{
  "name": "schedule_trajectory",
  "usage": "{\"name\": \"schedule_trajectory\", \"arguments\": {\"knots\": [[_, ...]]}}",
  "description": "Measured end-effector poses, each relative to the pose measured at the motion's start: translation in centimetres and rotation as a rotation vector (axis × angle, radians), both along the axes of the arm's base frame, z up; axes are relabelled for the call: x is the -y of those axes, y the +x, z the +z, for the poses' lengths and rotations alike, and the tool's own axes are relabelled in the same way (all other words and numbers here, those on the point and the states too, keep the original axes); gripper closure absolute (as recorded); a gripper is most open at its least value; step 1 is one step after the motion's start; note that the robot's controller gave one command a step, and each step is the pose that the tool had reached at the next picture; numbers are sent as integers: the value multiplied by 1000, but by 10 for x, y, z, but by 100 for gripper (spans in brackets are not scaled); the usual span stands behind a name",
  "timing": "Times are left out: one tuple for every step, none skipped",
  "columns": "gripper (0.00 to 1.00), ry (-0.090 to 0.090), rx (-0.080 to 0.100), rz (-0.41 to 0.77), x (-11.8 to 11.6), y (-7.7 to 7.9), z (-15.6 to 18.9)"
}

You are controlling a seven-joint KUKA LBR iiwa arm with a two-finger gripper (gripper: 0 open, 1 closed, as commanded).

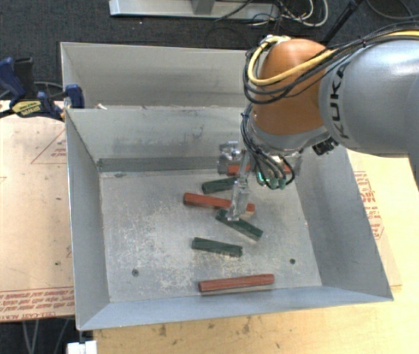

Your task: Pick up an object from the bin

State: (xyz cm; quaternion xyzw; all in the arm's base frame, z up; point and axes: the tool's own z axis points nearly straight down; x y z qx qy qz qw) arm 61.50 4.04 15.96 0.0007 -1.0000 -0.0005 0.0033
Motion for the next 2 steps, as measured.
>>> {"name": "schedule_trajectory", "arguments": {"knots": [[0,-1,-1,-106,36,-26,-94],[0,0,11,-202,48,-29,-59]]}}
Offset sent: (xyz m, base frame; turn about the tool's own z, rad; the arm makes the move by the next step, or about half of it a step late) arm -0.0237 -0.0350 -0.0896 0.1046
